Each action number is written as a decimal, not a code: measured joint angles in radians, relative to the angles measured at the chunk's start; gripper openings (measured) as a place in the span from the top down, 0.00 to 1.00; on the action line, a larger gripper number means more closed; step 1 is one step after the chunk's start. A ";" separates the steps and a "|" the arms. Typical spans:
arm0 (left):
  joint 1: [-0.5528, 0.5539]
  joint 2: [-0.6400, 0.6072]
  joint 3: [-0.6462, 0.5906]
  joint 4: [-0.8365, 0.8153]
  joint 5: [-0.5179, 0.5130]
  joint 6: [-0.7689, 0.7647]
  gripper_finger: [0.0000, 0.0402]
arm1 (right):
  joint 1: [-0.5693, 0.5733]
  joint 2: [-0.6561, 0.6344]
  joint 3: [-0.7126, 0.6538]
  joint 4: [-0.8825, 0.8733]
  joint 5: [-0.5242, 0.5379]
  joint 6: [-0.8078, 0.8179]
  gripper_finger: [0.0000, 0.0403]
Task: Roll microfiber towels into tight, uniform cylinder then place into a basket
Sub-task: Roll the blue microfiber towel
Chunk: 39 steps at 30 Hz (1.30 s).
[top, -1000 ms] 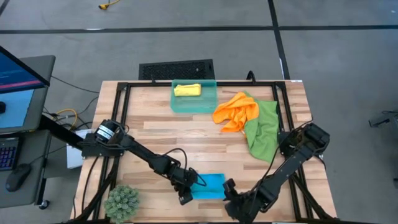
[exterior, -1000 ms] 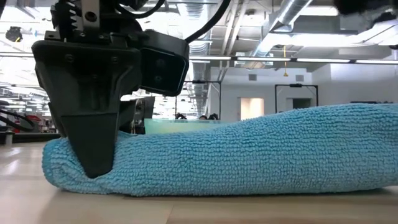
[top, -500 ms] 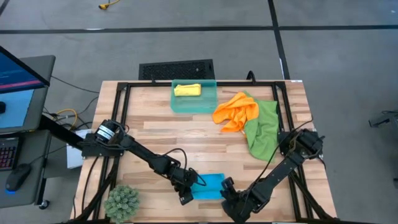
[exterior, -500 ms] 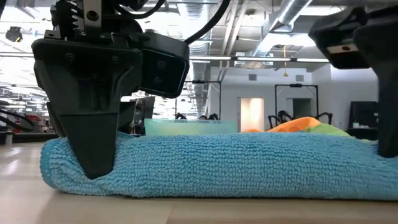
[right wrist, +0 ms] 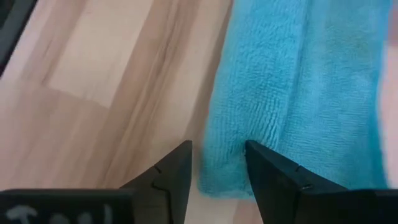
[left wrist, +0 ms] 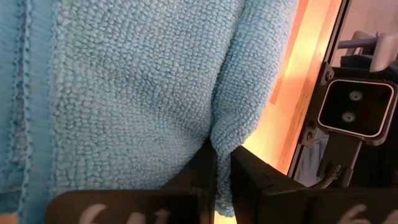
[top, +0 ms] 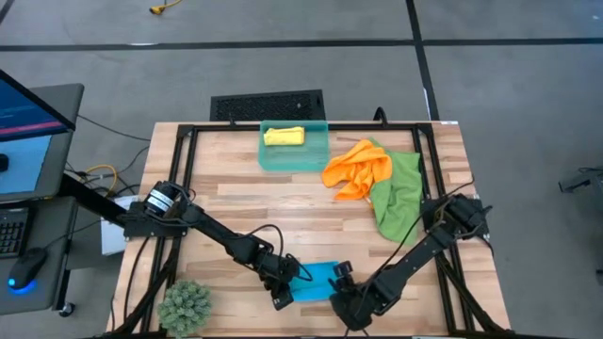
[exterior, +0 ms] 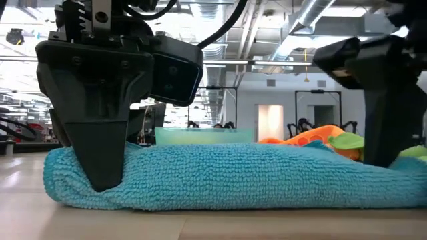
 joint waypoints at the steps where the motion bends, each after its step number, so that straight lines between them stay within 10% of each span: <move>1: 0.000 0.000 0.000 0.000 0.000 0.000 0.96 | -0.005 0.011 0.001 0.003 -0.012 0.000 0.57; 10: 0.000 0.000 0.000 0.002 -0.001 0.001 0.96 | -0.034 0.023 0.003 0.000 -0.037 0.084 0.62; 22: -0.008 0.000 0.000 0.007 -0.028 0.022 0.84 | -0.037 0.026 0.001 -0.014 -0.027 0.150 0.97; 39: -0.014 -0.001 0.001 0.005 -0.033 0.120 0.71 | -0.038 0.027 -0.001 -0.011 -0.031 0.194 0.95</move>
